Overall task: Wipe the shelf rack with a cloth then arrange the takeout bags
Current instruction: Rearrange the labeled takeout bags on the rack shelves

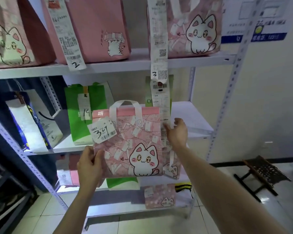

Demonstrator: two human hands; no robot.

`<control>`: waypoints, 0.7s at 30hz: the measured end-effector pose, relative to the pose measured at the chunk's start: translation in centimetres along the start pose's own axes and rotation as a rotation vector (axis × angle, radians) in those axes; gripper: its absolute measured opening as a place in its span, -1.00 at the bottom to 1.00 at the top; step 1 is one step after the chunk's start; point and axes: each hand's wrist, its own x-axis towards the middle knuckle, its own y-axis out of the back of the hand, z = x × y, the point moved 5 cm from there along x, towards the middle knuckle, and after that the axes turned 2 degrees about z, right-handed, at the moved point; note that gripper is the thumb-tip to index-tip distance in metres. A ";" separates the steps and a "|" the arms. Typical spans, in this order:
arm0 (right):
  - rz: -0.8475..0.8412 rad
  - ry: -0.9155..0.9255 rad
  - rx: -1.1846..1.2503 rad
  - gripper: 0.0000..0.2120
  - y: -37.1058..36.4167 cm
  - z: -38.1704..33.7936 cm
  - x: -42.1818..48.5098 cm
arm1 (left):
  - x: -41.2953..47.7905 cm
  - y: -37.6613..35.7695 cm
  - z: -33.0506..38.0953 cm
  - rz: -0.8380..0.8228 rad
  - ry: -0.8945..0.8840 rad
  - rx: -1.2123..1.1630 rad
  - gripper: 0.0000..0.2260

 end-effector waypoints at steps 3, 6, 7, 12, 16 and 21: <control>-0.058 0.021 0.041 -0.42 -1.0 -1.3 2.7 | -0.4 -0.3 0.7 0.045 -0.028 0.045 -0.80; -0.116 0.112 -0.033 -0.78 -1.6 -1.9 4.9 | -1.3 -0.9 0.9 0.066 -0.012 0.061 -0.79; -0.117 0.129 -0.062 -0.84 -1.5 -1.7 5.4 | -1.6 -1.0 1.0 0.078 -0.003 0.074 -0.79; -0.064 0.161 -0.075 -0.83 1.3 0.4 7.2 | -2.5 -2.9 2.5 0.090 0.020 0.057 -0.79; 0.004 0.183 -0.070 -0.84 5.5 3.1 8.8 | -2.2 -6.0 4.7 0.061 -0.004 0.004 -0.77; 0.058 0.150 -0.053 -0.90 9.9 5.3 10.5 | -2.0 -10.5 7.8 0.040 -0.038 -0.030 -0.84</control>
